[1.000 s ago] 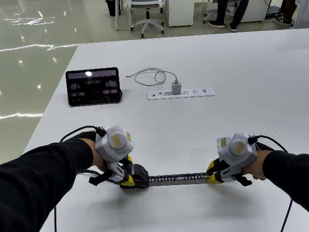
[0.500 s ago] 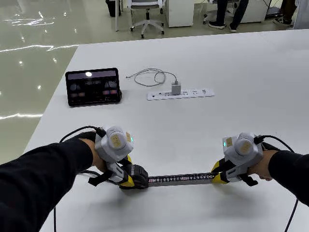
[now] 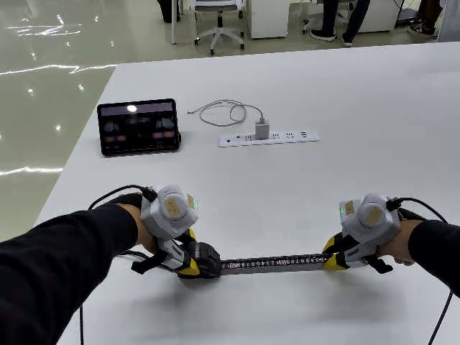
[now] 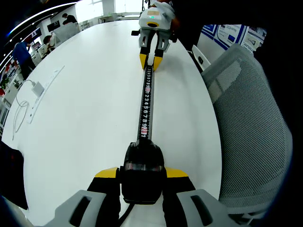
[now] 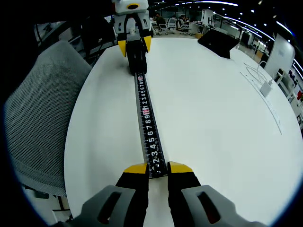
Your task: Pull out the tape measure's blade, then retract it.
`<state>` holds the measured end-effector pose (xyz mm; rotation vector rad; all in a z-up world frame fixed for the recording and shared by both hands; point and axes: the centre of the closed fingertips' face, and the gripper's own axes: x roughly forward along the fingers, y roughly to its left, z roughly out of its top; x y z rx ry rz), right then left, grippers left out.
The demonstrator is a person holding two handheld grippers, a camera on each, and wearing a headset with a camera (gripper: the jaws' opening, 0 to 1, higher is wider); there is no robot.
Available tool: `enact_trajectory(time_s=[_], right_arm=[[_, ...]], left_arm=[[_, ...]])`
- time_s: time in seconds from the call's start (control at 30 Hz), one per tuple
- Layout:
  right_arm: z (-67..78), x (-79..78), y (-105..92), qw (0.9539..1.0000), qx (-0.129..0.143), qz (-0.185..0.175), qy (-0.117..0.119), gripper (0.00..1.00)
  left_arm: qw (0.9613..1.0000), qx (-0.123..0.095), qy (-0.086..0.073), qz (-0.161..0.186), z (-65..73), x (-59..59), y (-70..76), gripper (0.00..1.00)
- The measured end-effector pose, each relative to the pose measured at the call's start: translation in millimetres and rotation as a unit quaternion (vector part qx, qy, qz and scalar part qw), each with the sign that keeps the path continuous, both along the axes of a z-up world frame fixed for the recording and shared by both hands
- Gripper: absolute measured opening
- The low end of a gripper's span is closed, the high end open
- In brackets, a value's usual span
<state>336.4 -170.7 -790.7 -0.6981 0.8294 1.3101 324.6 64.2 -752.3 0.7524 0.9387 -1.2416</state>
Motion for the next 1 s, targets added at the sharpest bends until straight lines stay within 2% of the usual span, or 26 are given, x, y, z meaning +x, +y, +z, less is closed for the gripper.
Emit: enact_trajectory(time_s=[0.83,0.93,1.0], right_arm=[[-1.4,0.3,-9.9,1.0,-0.007,-0.004,0.004,0.1],[-1.7,-1.1,-9.6,0.9998,-0.006,-0.013,0.016,0.1],[-1.7,0.7,-9.4,0.9999,-0.008,-0.007,0.009,0.11]], left_arm=[[1.0,-0.002,-0.001,0.002,-0.5,0.5,0.0,0.3],[1.0,-0.003,-0.002,0.003,-0.6,0.3,-0.2,0.3],[1.0,-0.004,-0.002,0.003,-0.7,0.4,-0.2,0.3]])
